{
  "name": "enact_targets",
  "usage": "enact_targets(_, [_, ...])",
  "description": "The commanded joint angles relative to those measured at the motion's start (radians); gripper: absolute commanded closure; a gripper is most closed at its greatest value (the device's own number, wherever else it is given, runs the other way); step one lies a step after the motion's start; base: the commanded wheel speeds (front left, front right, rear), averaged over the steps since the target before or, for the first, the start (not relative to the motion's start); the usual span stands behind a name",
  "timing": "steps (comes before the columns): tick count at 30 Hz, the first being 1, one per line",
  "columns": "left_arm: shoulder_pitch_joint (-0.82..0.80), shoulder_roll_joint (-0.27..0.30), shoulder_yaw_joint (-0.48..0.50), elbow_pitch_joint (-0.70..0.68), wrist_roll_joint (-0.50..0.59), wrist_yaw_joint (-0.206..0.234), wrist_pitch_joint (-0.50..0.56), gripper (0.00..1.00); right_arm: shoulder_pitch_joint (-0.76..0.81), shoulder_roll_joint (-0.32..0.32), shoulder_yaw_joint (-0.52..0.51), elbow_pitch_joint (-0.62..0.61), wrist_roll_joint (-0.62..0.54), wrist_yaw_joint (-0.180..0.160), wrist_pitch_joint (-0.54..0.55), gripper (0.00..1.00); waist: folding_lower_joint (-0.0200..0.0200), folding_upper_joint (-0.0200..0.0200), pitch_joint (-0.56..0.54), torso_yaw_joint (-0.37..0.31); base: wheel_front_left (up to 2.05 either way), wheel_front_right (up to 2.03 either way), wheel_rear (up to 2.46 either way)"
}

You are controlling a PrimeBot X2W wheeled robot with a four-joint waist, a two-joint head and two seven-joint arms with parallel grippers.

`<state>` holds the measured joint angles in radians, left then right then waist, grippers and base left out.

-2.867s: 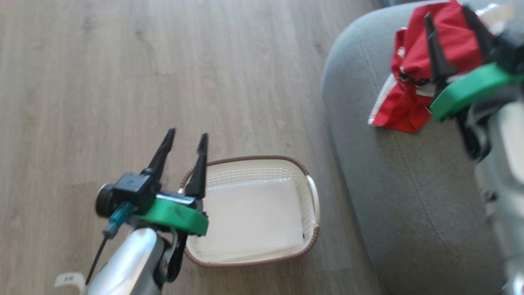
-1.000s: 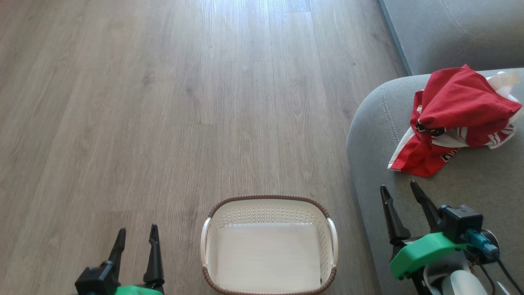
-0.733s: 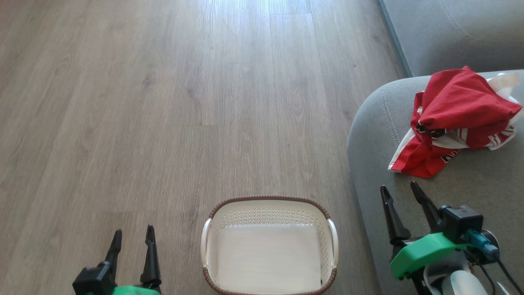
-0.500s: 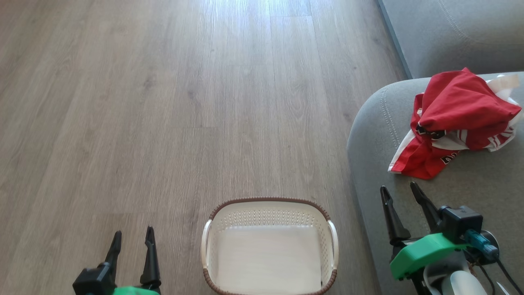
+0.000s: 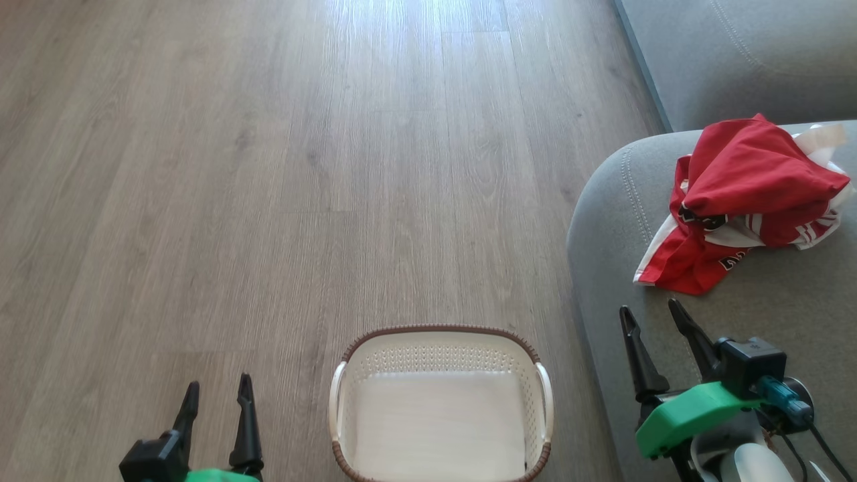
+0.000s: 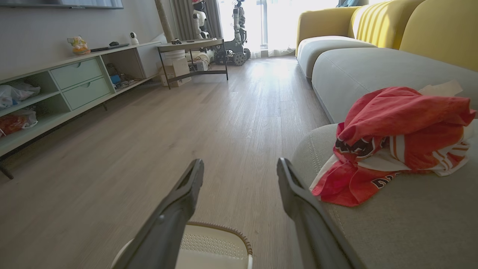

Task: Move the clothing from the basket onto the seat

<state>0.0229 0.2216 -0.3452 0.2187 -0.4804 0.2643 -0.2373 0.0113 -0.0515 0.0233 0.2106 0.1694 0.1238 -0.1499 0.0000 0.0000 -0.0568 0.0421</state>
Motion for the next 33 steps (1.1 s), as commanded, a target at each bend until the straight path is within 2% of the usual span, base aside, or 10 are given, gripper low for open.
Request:
enact_targets(1, [-0.017, 0.020, 0.031, -0.023, -0.005, 0.004, 0.000, 0.00, -0.031, 0.001, 0.025, -0.032, -0.003, 0.007, -0.011, 0.00, 0.0000, 0.0000, 0.000, 0.000, 0.00, 0.00, 0.00])
enact_targets(31, [-0.023, 0.032, 0.014, -0.035, -0.011, 0.017, 0.004, 0.00, -0.032, 0.001, 0.024, -0.026, 0.000, 0.007, -0.013, 0.00, 0.0000, 0.0000, -0.006, 0.001, 0.00, 0.00, 0.00])
enact_targets(32, [0.014, 0.009, -0.021, -0.006, -0.003, 0.010, 0.008, 1.00, 0.000, 0.000, 0.001, 0.005, -0.001, 0.000, -0.001, 1.00, 0.0000, 0.0000, -0.006, 0.001, 0.00, 0.00, 0.00])
enact_targets(33, [0.014, 0.006, -0.021, 0.001, -0.003, 0.008, 0.008, 1.00, 0.000, 0.000, 0.002, 0.013, 0.000, -0.001, -0.001, 1.00, 0.0000, 0.0000, -0.006, 0.001, 0.00, 0.00, 0.00])
